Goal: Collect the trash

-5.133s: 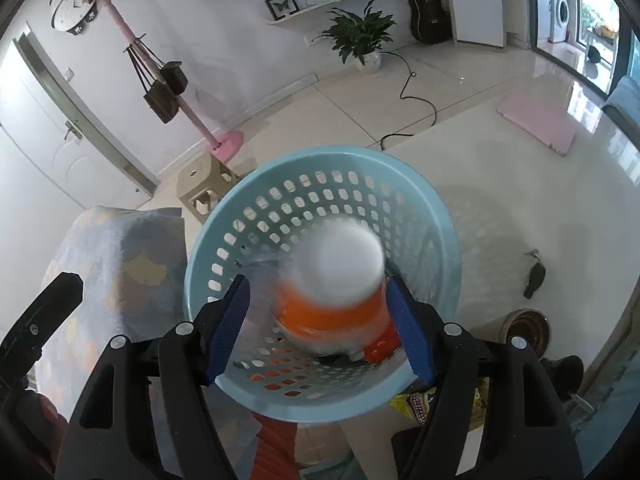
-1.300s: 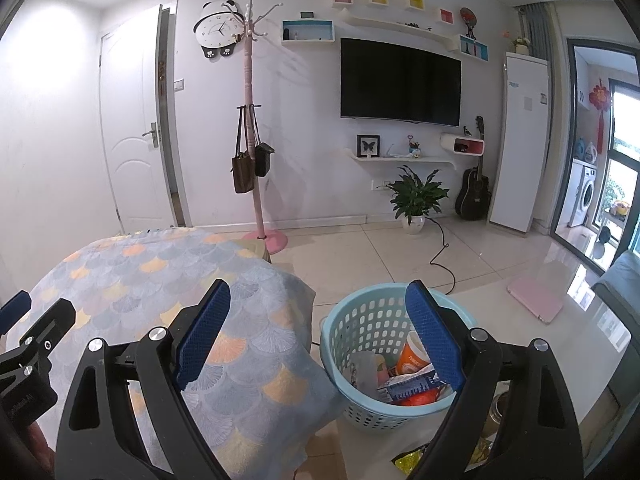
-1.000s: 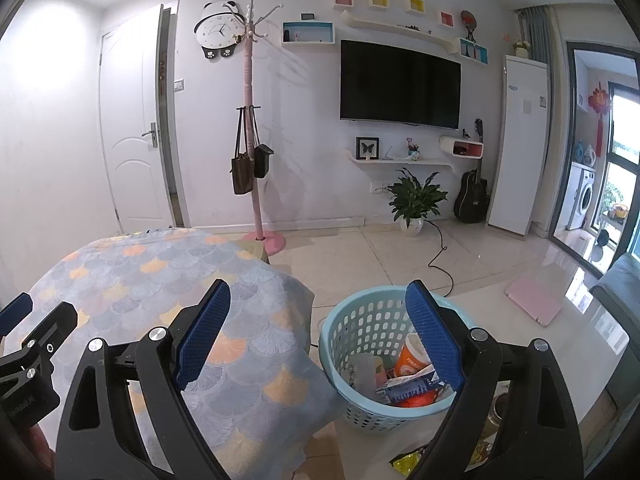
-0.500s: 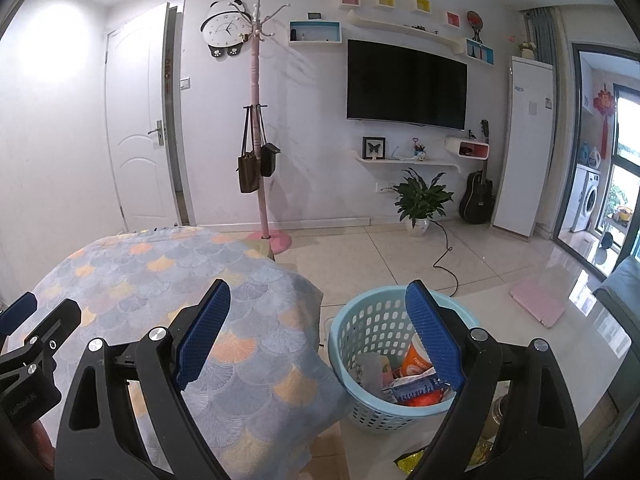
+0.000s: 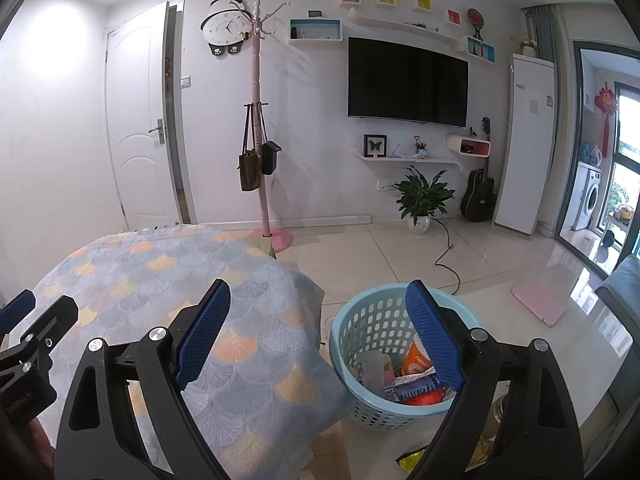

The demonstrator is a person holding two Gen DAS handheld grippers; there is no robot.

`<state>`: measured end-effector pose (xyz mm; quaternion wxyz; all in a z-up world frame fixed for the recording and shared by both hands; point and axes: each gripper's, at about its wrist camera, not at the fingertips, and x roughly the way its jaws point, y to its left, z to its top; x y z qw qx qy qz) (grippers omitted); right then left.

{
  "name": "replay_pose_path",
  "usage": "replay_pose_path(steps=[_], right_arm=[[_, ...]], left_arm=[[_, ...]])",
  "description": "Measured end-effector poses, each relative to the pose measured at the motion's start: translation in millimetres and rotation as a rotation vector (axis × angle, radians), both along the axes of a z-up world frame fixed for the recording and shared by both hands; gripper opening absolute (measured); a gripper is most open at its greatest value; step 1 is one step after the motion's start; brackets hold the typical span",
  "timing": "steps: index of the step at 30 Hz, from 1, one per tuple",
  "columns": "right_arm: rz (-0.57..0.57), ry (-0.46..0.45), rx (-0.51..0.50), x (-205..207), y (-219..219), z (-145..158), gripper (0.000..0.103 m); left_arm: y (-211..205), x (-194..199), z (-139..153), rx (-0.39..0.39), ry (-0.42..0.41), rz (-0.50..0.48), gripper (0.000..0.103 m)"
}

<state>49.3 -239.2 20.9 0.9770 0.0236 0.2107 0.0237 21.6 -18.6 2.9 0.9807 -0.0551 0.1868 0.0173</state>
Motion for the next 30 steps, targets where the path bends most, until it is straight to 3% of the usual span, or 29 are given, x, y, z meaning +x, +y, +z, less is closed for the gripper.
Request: replay_pose_path(steps=[30], right_arm=[[0.004,0.026,0.043,7,-9,-2,0.085]], left_arm=[[-14,0,2,0.093,-0.002,0.003,0.093]])
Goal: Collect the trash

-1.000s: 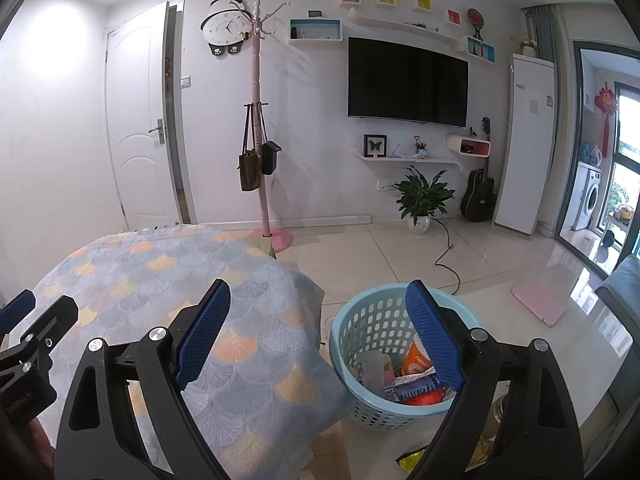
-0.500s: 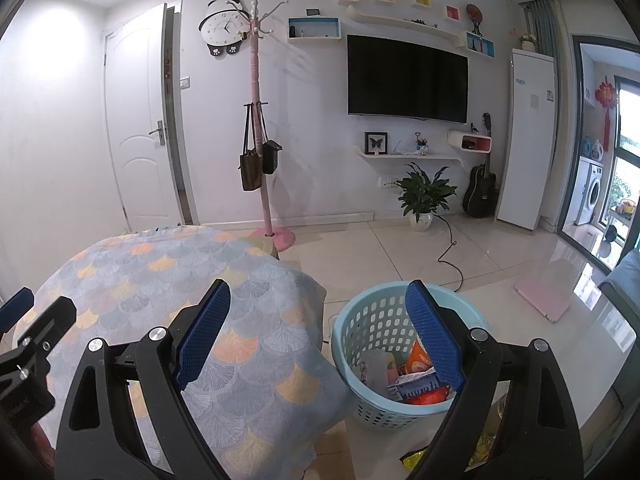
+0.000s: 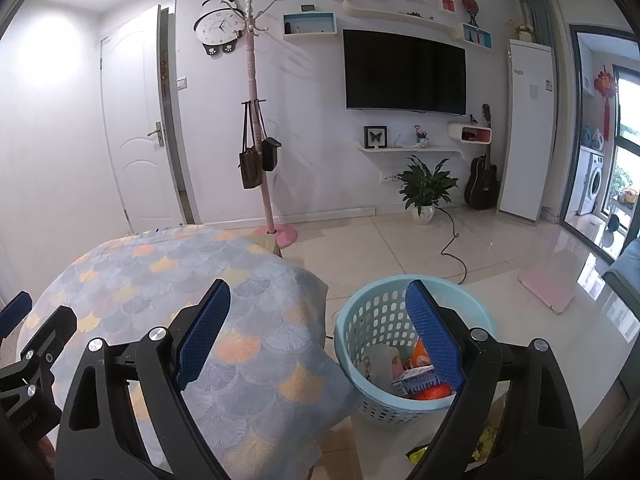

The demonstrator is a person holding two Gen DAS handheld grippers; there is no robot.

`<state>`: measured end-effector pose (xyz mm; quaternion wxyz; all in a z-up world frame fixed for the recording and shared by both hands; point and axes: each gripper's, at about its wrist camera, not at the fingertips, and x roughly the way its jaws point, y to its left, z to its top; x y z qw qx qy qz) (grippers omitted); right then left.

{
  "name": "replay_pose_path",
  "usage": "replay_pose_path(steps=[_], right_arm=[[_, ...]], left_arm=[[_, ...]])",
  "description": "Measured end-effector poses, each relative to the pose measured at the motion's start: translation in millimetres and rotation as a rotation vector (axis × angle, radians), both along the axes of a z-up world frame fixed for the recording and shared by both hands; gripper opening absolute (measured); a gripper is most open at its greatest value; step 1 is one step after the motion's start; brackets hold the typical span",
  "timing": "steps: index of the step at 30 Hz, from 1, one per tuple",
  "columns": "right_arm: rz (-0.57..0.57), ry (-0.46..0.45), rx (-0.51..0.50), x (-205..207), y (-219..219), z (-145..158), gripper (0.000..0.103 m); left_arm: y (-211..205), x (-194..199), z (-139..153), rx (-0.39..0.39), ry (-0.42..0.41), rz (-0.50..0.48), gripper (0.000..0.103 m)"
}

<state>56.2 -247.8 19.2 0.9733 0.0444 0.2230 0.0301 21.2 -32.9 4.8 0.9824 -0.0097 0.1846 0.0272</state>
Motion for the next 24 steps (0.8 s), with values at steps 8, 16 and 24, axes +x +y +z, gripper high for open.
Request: replay_pose_path(steps=[8,16,24], right_arm=[[-0.008,-0.014,0.005,-5,-1,2,0.085],[-0.01,-0.011,0.012,-7,-3,1,0.085],[-0.016,-0.007,0.015,-9,-7,0,0.085]], left_arm=[[2,-4,3,-0.016,-0.008,-0.016,0.093],[-3,-11,3,0.016,-0.039,-0.029,0.093],[-8,-11,3,0.03,-0.028,-0.017,0.095]])
